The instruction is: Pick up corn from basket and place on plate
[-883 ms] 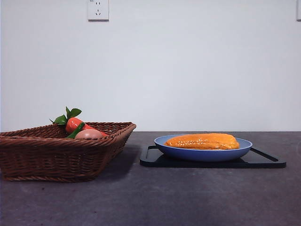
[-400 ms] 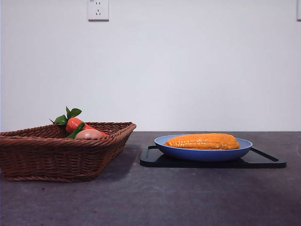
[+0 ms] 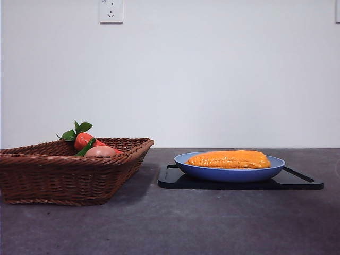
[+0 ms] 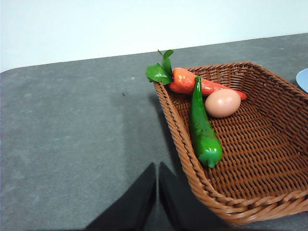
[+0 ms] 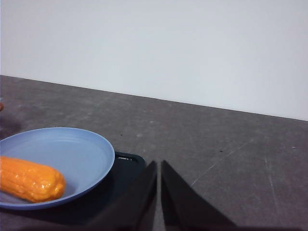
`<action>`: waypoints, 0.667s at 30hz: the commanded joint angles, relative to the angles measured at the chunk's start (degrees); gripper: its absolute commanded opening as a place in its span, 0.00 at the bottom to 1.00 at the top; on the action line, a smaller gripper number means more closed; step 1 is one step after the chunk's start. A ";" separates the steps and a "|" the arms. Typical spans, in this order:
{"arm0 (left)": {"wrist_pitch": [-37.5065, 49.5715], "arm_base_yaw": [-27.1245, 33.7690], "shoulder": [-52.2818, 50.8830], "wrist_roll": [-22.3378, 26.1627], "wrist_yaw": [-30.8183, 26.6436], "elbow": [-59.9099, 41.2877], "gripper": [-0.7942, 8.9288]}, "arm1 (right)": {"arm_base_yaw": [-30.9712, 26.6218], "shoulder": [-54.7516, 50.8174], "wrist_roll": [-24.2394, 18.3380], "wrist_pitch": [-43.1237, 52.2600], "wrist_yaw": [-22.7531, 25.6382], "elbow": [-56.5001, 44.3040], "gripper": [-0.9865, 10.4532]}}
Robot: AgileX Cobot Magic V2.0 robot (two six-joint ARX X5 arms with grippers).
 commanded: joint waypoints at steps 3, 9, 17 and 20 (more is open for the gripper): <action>-0.07 0.15 -0.11 -0.33 -0.20 -1.62 0.09 | 0.00 -0.76 1.90 -1.11 0.22 -1.86 0.09; 0.26 0.15 -0.11 -0.33 -0.20 -1.62 0.09 | 0.00 -0.76 1.86 -8.24 1.55 -1.86 0.09; 0.28 0.15 -0.11 -0.33 -0.20 -1.62 0.09 | 0.00 -0.76 1.90 -9.99 1.84 -1.86 0.09; 0.28 0.15 -0.11 -0.33 -0.20 -1.62 0.09 | 0.00 -0.76 1.90 -9.68 1.86 -1.84 0.09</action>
